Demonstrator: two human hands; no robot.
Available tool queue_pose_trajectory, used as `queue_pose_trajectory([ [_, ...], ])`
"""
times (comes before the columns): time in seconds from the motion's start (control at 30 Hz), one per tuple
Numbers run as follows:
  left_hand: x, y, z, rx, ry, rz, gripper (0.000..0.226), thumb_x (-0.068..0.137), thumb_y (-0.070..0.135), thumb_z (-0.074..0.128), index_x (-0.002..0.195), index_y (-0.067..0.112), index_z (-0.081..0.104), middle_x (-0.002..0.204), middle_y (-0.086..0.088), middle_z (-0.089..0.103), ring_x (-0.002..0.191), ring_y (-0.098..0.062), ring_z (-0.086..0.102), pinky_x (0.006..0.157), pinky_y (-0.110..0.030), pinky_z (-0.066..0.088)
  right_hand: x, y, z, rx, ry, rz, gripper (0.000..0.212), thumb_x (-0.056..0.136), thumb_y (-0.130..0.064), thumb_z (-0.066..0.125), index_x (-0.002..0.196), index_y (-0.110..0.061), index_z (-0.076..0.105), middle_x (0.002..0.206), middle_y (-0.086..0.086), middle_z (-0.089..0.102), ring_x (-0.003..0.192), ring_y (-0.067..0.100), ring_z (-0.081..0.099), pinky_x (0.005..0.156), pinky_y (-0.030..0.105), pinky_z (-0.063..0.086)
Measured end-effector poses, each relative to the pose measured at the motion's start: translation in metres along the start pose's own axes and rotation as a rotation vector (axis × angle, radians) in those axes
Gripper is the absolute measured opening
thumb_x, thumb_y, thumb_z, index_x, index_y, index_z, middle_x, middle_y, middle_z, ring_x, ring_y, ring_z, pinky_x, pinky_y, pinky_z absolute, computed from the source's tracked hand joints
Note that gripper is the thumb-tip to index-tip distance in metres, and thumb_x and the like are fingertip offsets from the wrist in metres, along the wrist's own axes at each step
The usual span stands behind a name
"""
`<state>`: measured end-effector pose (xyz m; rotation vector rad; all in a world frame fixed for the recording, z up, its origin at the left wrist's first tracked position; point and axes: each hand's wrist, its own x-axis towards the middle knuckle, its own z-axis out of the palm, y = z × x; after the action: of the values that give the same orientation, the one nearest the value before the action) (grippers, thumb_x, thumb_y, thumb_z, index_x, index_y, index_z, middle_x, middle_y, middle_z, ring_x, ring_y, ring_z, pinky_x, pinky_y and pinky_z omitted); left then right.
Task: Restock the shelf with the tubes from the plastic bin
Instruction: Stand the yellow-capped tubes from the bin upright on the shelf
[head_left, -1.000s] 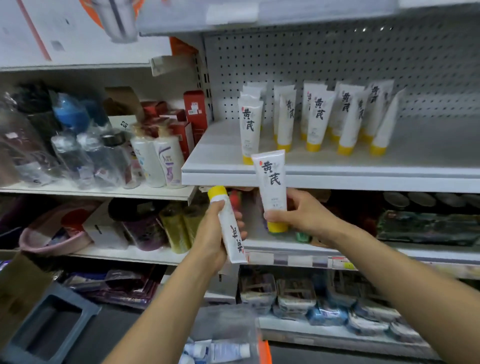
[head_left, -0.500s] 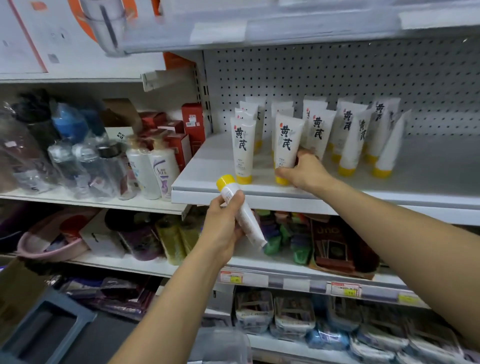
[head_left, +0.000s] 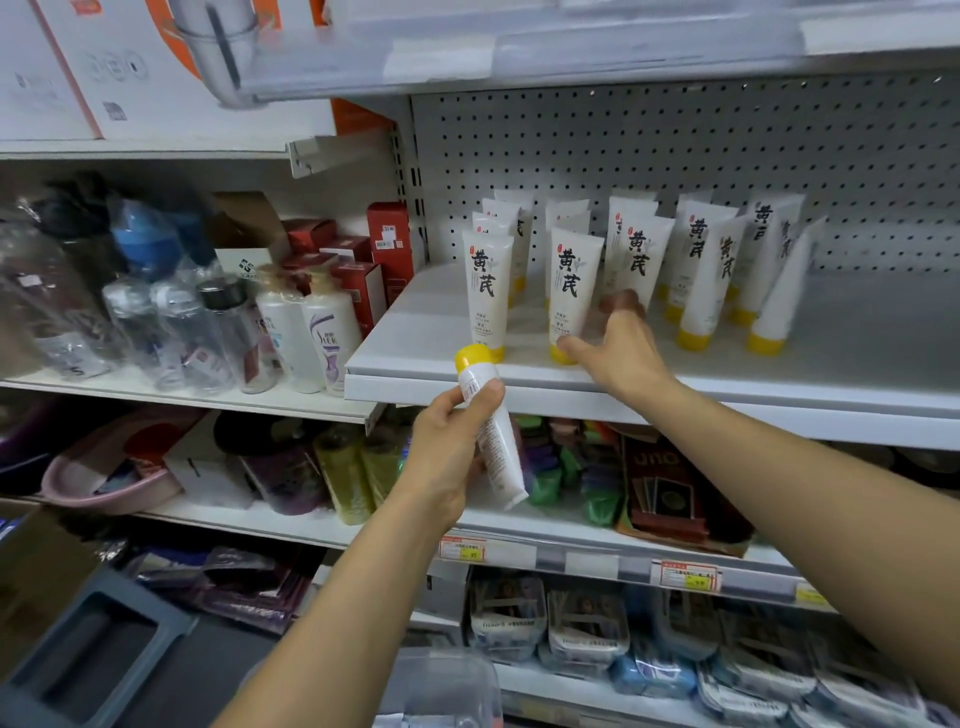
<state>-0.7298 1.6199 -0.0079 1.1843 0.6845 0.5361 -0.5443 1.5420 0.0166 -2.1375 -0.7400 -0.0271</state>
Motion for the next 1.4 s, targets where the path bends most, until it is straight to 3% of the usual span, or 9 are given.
queue_pose_trajectory([
  [0.1, -0.004, 0.002, -0.001, 0.056, -0.023, -0.015, 0.049, 0.080, 0.036, 0.074, 0.114, 0.004, 0.060, 0.107, -0.021, 0.069, 0.079, -0.026, 0.064, 0.088, -0.055, 0.053, -0.027, 0.003, -0.004, -0.165, 0.118, -0.389, 0.049, 0.084, -0.022, 0.067, 0.124, -0.012, 0.040, 0.122, 0.009, 0.047, 0.104, 0.028, 0.057, 0.080, 0.045, 0.051],
  [0.2, -0.006, 0.002, 0.004, 0.152, -0.041, -0.002, 0.054, 0.073, 0.035, 0.080, 0.109, 0.005, 0.054, 0.093, -0.014, 0.067, 0.071, -0.022, 0.062, 0.078, -0.049, 0.058, -0.051, 0.000, -0.004, -0.350, -0.069, -0.836, 0.058, 0.073, -0.017, 0.071, 0.125, -0.023, 0.046, 0.123, 0.003, 0.049, 0.102, 0.025, 0.057, 0.066, 0.034, 0.050],
  [0.33, -0.014, 0.005, 0.013, 0.257, -0.130, -0.011, 0.041, 0.077, 0.026, 0.078, 0.105, 0.010, 0.053, 0.088, -0.008, 0.065, 0.068, -0.015, 0.063, 0.055, -0.026, 0.052, -0.067, -0.001, -0.003, -0.472, -0.142, -0.986, 0.051, 0.066, -0.018, 0.076, 0.114, -0.023, 0.060, 0.118, 0.003, 0.055, 0.103, 0.020, 0.050, 0.070, 0.030, 0.042],
  [0.5, -0.018, 0.012, 0.017, 0.293, -0.292, -0.110, 0.035, 0.084, 0.034, 0.070, 0.105, 0.008, 0.061, 0.101, -0.020, 0.068, 0.082, -0.025, 0.064, 0.074, -0.038, 0.056, -0.074, 0.015, -0.024, -0.404, -0.133, -0.918, 0.031, 0.073, -0.026, 0.068, 0.103, -0.020, 0.062, 0.102, 0.000, 0.058, 0.089, 0.021, 0.056, 0.063, 0.028, 0.041],
  [0.6, -0.020, 0.016, 0.023, 0.182, -0.329, -0.149, 0.038, 0.095, 0.039, 0.053, 0.111, 0.006, 0.065, 0.100, -0.018, 0.070, 0.082, -0.025, 0.067, 0.066, -0.035, 0.059, -0.074, 0.027, -0.037, -0.269, -0.108, -0.787, 0.034, 0.077, -0.033, 0.064, 0.107, -0.017, 0.064, 0.103, 0.000, 0.062, 0.089, 0.018, 0.057, 0.064, 0.032, 0.048],
  [0.77, -0.016, 0.017, 0.034, 0.066, -0.262, -0.113, 0.032, 0.098, 0.037, 0.049, 0.109, 0.010, 0.061, 0.104, -0.013, 0.070, 0.081, -0.022, 0.068, 0.065, -0.034, 0.060, -0.057, 0.033, -0.058, -0.001, -0.008, -0.412, 0.033, 0.079, -0.025, 0.076, 0.106, -0.016, 0.058, 0.084, -0.011, 0.061, 0.062, 0.000, 0.050, 0.060, 0.021, 0.041],
  [0.9, -0.012, 0.016, 0.038, 0.033, -0.210, -0.100, 0.025, 0.097, 0.033, 0.051, 0.106, 0.011, 0.062, 0.102, -0.012, 0.070, 0.078, -0.022, 0.067, 0.066, -0.035, 0.058, -0.029, 0.033, -0.068, 0.208, 0.111, -0.178, 0.027, 0.079, -0.019, 0.073, 0.098, -0.009, 0.057, 0.090, 0.003, 0.068, 0.075, 0.017, 0.063, 0.066, 0.030, 0.050],
  [1.03, -0.007, 0.013, 0.040, 0.029, -0.167, -0.092, 0.026, 0.098, 0.031, 0.051, 0.108, 0.010, 0.062, 0.105, -0.014, 0.070, 0.082, -0.024, 0.066, 0.070, -0.036, 0.057, -0.006, 0.034, -0.069, 0.189, 0.077, -0.099, 0.020, 0.080, -0.014, 0.067, 0.090, -0.015, 0.050, 0.073, -0.008, 0.055, 0.064, 0.009, 0.052, 0.050, 0.012, 0.038],
  [1.4, 0.006, 0.010, 0.038, 0.069, -0.095, -0.080, 0.025, 0.096, 0.029, 0.053, 0.111, 0.011, 0.062, 0.102, -0.010, 0.072, 0.078, -0.020, 0.066, 0.067, -0.033, 0.056, 0.019, 0.046, -0.049, 0.153, -0.076, -0.006, 0.043, 0.081, -0.020, 0.066, 0.121, -0.013, 0.052, 0.114, 0.005, 0.065, 0.103, 0.024, 0.061, 0.095, 0.040, 0.049],
])
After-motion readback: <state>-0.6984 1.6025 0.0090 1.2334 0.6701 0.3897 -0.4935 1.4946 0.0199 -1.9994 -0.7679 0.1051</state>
